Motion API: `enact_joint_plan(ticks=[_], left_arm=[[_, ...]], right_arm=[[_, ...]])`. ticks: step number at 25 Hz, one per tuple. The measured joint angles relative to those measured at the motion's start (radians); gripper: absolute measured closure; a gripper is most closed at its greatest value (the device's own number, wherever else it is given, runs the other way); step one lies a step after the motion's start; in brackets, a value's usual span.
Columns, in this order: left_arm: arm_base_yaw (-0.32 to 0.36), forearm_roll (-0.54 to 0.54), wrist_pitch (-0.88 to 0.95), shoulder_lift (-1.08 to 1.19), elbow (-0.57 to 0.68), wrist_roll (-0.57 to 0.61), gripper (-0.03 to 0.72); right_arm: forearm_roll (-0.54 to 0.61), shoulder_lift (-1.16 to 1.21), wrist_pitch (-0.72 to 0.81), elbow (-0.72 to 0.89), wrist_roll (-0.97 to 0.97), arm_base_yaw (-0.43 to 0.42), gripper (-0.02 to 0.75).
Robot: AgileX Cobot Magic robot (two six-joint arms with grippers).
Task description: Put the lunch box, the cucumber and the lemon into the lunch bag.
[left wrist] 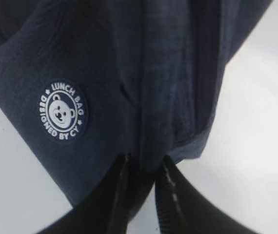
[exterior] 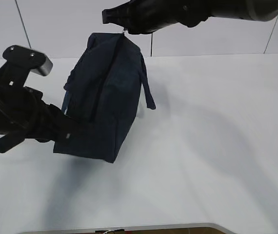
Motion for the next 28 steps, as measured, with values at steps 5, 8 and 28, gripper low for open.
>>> enact_joint_plan(ticks=[5, 8, 28], left_arm=[[0.0, -0.03, -0.004, -0.086, -0.018, 0.0, 0.328], [0.0, -0.037, -0.01, -0.129, -0.045, 0.0, 0.263], [0.0, -0.114, 0.006, 0.118, -0.283, 0.0, 0.501]], right_arm=[[0.09, 0.0, 0.038, 0.0, 0.0, -0.003, 0.733], [0.135, 0.0, 0.041, 0.0, 0.0, -0.003, 0.733], [0.377, 0.0, 0.043, -0.007, -0.095, -0.004, 0.733]])
